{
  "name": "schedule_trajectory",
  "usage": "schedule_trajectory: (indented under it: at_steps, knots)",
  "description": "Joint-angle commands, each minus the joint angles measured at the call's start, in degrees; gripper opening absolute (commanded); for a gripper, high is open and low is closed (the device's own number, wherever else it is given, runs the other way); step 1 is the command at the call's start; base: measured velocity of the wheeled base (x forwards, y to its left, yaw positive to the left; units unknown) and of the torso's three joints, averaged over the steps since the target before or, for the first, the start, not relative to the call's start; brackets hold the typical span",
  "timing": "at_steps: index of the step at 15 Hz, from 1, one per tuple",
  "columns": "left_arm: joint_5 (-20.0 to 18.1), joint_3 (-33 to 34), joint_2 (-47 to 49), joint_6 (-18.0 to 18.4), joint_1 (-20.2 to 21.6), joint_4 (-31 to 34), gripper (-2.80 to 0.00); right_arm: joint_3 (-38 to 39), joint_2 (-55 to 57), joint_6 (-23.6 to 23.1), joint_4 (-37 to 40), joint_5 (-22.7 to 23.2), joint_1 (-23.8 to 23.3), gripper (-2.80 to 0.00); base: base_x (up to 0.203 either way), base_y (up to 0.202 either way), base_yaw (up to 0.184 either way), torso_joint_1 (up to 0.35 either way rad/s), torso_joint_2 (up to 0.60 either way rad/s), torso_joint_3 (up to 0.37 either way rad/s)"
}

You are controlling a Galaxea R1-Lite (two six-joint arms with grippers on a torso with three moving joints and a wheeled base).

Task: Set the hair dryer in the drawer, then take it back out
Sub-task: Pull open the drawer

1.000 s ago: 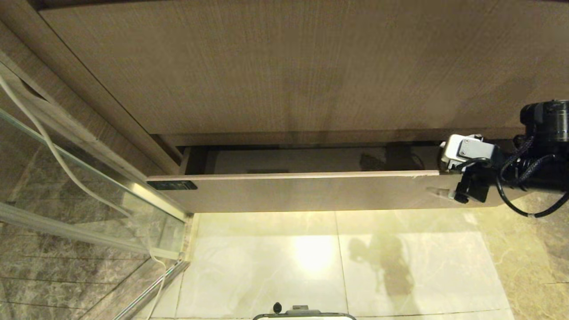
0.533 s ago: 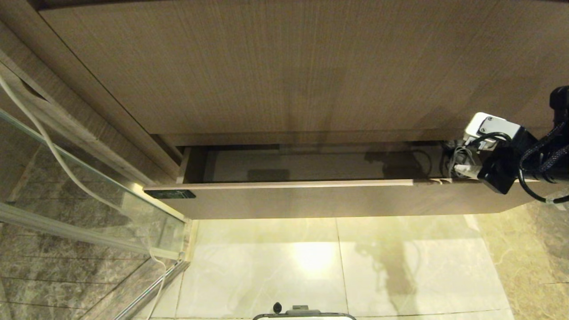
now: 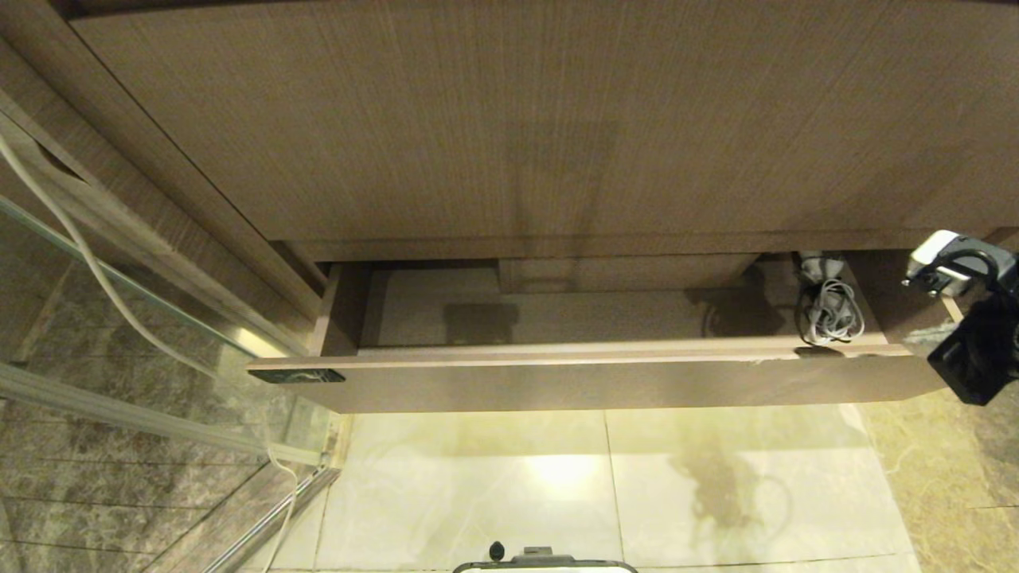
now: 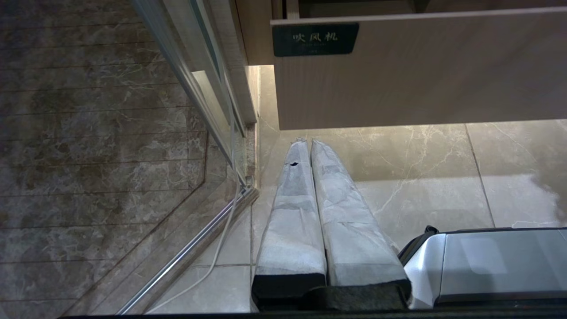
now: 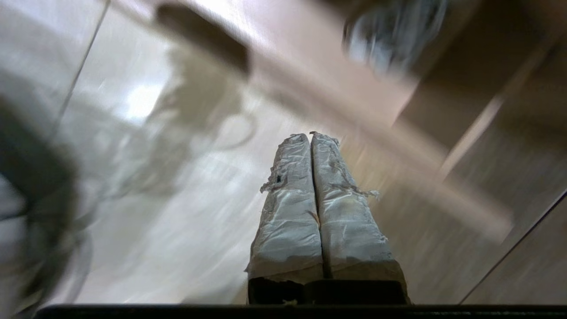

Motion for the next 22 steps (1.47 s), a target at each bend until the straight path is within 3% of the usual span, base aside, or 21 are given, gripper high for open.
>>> schedule_trajectory:
  at_steps: [1, 3, 5, 7, 11, 16, 22]
  knots:
    - [0.02, 0.00, 0.00, -0.01, 0.00, 0.01, -2.80, 1.09, -0.82, 3.57, 3.24, -0.69, -4.67, -2.80, 0.000, 0.000, 0.000, 0.000, 0.00, 0.000]
    - [0.02, 0.00, 0.00, -0.01, 0.00, 0.01, -2.80, 2.30, 0.92, 10.15, 3.51, -0.94, -6.81, -2.80, 0.000, 0.000, 0.000, 0.000, 0.00, 0.000]
    - [0.02, 0.00, 0.00, -0.01, 0.00, 0.01, -2.80, 3.80, 3.39, 19.63, 2.98, -0.86, -7.58, -2.80, 0.000, 0.000, 0.000, 0.000, 0.00, 0.000]
    - [0.02, 0.00, 0.00, 0.00, 0.00, 0.01, -2.80, 3.38, 7.22, 24.05, 1.41, -0.91, -7.83, -2.80, 0.000, 0.000, 0.000, 0.000, 0.00, 0.000]
    - [0.02, 0.02, 0.00, -0.01, 0.00, 0.01, -2.80, -3.55, 17.04, 24.68, -7.79, -0.88, -9.30, -2.80, 0.000, 0.000, 0.000, 0.000, 0.00, 0.000]
    - [0.02, 0.03, 0.00, -0.01, 0.00, 0.01, -2.80, -15.97, 28.75, 20.89, -9.28, -0.50, -15.74, -2.80, 0.000, 0.000, 0.000, 0.000, 0.00, 0.000]
    - [0.02, 0.02, 0.00, -0.01, 0.00, 0.01, -2.80, -25.08, 38.97, 21.84, -9.78, -0.24, -17.03, -2.80, 0.000, 0.000, 0.000, 0.000, 0.00, 0.000]
